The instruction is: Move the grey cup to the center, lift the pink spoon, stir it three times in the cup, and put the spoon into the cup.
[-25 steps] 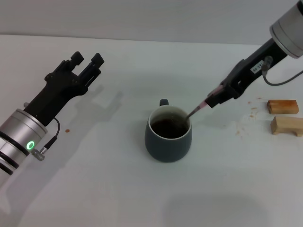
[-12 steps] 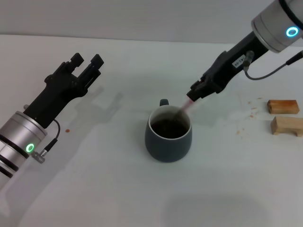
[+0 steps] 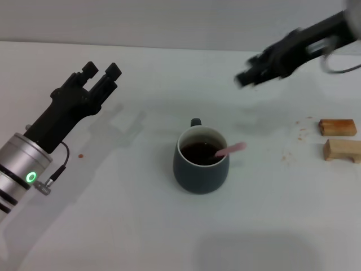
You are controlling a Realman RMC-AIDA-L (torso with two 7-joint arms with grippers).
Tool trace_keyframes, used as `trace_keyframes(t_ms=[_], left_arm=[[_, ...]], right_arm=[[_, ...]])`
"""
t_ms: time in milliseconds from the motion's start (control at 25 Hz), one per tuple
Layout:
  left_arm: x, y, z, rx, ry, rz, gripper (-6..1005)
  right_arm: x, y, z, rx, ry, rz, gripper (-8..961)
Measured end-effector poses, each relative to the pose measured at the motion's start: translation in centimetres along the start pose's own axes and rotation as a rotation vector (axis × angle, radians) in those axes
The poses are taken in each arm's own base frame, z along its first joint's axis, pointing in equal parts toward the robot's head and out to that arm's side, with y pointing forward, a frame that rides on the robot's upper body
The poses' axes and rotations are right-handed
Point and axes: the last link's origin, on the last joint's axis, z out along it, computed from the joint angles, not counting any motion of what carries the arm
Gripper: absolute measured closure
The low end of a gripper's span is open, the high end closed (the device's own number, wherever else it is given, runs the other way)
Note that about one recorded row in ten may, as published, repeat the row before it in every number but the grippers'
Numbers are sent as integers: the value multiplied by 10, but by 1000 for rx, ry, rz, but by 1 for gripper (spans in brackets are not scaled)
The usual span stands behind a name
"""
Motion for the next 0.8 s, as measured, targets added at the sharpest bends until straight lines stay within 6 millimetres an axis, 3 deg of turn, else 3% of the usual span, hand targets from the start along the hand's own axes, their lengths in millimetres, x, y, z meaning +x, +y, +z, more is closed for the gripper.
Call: trace_keyframes(t_ms=[120, 280, 440, 640, 720, 800], left_arm=[[3, -1, -4, -2, 14, -1, 305], [11, -5, -12, -3, 43, 1, 305], [22, -12, -22, 16, 98, 8, 305], [36, -22, -41, 67, 190, 17, 305], [36, -22, -41, 67, 190, 17, 305], [46, -28, -57, 105, 255, 30, 305]], right_arm=[[16, -8, -30, 61, -192, 23, 475], [55, -19, -67, 147, -494, 71, 438], [117, -22, -94, 262, -763, 88, 438], [197, -19, -111, 430, -1037, 151, 438], [229, -13, -118, 543, -1138, 153, 438], [258, -4, -123, 669, -1216, 136, 438]])
